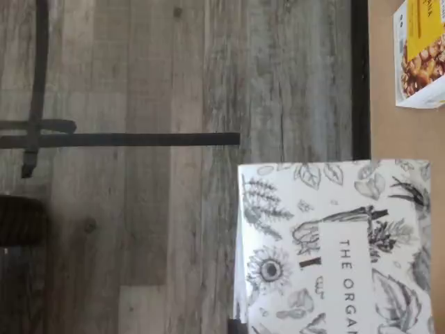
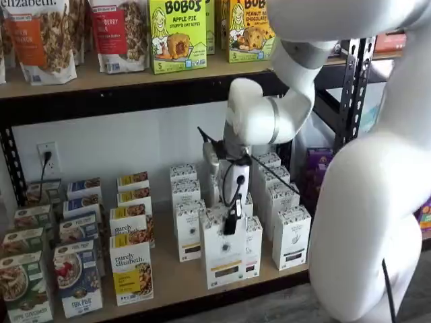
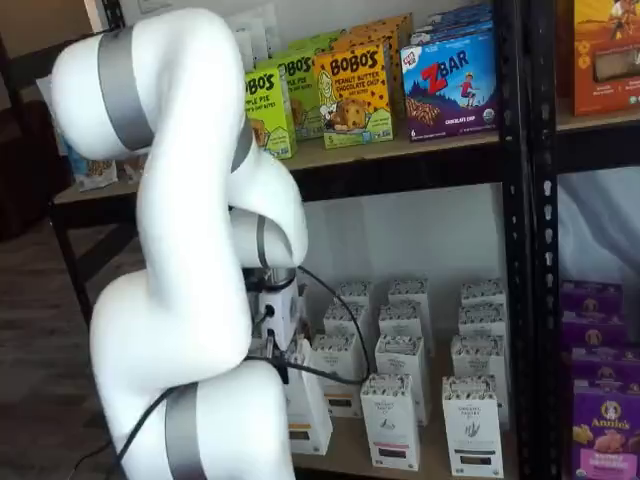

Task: Pick up the white box with a yellow strip in the middle, on the bottom shelf, the fourth box from the left

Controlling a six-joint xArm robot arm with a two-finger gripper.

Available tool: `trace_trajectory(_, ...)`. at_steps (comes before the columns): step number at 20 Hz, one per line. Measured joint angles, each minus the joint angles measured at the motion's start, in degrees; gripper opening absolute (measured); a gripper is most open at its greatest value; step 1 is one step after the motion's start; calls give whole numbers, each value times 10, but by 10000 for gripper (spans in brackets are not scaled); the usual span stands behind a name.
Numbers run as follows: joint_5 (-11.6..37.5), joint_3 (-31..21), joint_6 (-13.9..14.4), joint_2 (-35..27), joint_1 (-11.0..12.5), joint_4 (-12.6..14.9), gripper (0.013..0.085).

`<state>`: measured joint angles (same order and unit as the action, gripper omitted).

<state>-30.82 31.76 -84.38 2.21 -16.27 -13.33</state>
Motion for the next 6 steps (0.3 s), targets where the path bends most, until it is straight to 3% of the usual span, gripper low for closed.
trace_trajectory(6,-54,-10,-1,56,8,0,490)
